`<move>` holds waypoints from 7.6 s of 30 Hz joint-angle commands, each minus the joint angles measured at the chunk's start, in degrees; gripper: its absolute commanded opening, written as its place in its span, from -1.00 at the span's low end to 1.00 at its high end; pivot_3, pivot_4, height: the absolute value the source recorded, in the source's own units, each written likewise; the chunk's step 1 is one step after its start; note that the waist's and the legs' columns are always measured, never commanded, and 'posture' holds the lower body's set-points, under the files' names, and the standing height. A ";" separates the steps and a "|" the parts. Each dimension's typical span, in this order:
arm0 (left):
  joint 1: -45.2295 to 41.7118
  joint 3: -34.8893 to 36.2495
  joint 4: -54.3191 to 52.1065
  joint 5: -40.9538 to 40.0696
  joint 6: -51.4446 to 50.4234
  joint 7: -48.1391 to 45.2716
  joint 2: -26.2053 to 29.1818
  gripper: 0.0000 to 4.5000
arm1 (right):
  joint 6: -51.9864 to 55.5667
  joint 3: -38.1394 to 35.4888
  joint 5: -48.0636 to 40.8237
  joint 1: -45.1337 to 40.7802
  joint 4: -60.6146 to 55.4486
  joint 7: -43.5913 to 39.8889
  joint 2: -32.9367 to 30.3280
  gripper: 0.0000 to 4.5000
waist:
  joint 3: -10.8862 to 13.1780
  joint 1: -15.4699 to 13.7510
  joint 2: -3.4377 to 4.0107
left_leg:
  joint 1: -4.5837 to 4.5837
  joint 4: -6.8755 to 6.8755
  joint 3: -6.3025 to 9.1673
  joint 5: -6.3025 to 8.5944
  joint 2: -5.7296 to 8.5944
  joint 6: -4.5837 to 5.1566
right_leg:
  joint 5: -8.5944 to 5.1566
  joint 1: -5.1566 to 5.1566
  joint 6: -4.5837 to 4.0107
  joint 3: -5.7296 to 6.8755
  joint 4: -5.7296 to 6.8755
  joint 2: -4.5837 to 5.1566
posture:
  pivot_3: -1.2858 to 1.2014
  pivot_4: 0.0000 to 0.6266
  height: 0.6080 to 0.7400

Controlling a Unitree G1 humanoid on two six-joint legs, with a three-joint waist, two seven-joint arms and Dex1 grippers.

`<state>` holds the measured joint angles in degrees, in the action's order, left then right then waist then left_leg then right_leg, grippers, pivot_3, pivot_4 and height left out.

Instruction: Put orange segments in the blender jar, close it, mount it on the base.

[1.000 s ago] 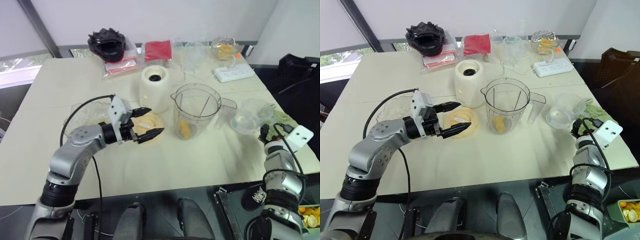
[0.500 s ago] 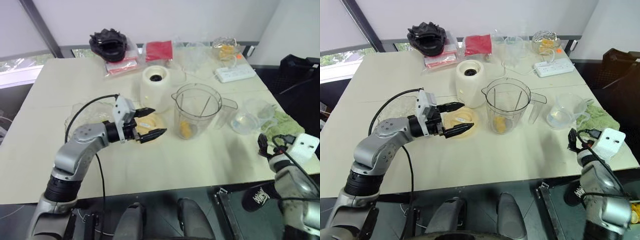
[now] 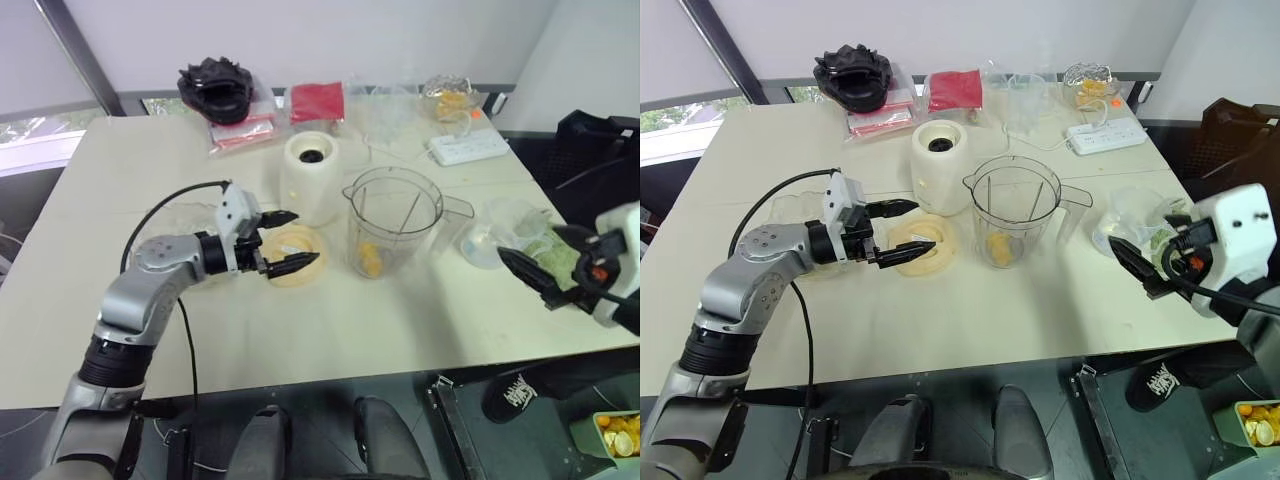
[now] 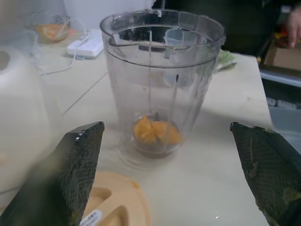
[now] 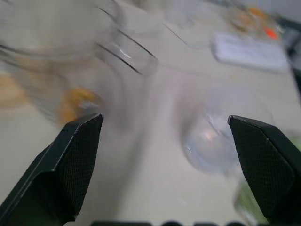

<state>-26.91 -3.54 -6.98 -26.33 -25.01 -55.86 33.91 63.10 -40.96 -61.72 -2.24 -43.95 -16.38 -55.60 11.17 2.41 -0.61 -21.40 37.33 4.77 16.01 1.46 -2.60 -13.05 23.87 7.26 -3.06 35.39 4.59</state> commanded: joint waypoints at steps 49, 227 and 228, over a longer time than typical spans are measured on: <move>-43.19 -19.97 85.31 51.06 38.21 -3.18 -18.08 0.42 | -14.74 3.66 -16.74 13.71 -14.33 30.02 -7.48 1.00 | -0.04 -3.25 -0.53 | 0.01 0.88 0.15 0.13 0.01 0.24 | 0.02 -0.73 0.26 0.17 -0.25 0.04 | 0.03 -0.52 1.00; -64.97 -69.80 59.57 -4.07 42.50 -36.64 -3.73 -0.90 | -25.81 41.47 57.87 -11.65 19.96 17.94 49.57 -0.60 | -0.07 0.16 -0.37 | -0.78 0.89 0.09 0.34 0.01 0.64 | 0.17 0.69 0.40 0.07 0.76 -0.06 | 0.03 -0.52 1.00; -64.57 -68.87 61.71 -2.09 44.05 -36.64 -5.17 -0.90 | -25.84 41.54 58.02 -11.60 19.85 18.05 49.59 -0.60 | -0.09 0.12 -0.37 | -0.71 0.89 0.09 0.34 0.01 0.64 | 0.17 0.62 0.40 0.07 0.75 -0.06 | 0.03 -0.52 1.00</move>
<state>-94.54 -68.71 53.99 -34.15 16.36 -89.50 30.68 38.41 3.35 -4.45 -12.45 -23.07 0.27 -6.14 11.08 2.53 -0.97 -22.04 38.22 4.85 16.35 1.48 -1.96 -12.89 24.40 7.65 -2.99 36.13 4.53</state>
